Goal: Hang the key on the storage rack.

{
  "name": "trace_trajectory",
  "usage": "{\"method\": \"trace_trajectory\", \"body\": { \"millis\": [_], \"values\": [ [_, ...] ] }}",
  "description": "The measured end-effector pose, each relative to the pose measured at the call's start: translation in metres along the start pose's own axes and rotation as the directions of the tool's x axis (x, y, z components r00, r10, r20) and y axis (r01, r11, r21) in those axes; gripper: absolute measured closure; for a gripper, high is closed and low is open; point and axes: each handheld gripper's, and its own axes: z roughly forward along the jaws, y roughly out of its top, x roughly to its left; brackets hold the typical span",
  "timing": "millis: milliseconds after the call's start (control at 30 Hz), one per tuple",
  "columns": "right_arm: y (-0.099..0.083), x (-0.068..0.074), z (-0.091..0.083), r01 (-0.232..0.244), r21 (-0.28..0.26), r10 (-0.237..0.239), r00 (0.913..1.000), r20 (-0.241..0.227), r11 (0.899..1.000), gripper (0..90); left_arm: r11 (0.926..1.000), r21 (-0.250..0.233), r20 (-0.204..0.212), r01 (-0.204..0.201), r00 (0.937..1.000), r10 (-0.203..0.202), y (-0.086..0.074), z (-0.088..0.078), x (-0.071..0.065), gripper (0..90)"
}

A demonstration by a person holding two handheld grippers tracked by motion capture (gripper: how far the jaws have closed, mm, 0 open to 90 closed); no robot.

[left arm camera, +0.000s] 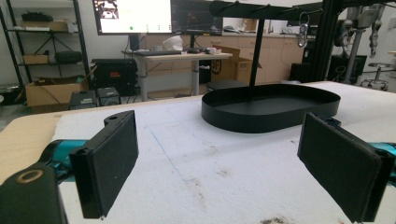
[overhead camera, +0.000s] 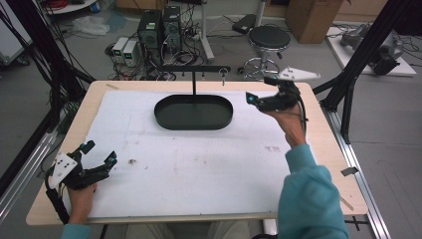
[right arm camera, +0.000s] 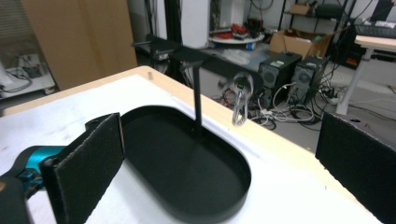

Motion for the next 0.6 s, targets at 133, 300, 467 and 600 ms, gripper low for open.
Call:
{"method": "trace_trajectory", "body": {
  "millis": [133, 300, 467, 600],
  "values": [
    [-0.033, 0.009, -0.035, 0.014, -0.049, -0.015, 0.9998, -0.015, 0.999, 0.7, 1.0000, -0.003, -0.001, 0.000, 1.0000, 0.000, 0.000, 0.000, 0.000, 12.7],
    [-0.080, 0.021, -0.072, 0.046, -0.076, -0.045, 0.9990, 0.006, 0.996, 0.7, 1.0000, 0.001, -0.001, -0.002, 1.0000, 0.002, 0.000, 0.000, -0.001, 12.8],
    [-0.120, 0.024, -0.092, 0.013, -0.118, -0.007, 0.9984, 0.056, 0.993, 0.7, 1.0000, 0.001, -0.001, -0.004, 1.0000, 0.004, 0.000, 0.000, -0.001, 12.8],
    [-0.151, 0.020, -0.098, -0.045, -0.144, 0.057, 0.9950, 0.082, 0.989, 0.7, 1.0000, 0.001, -0.003, -0.002, 1.0000, 0.002, 0.000, 0.000, -0.001, 12.7]
  ]
}}
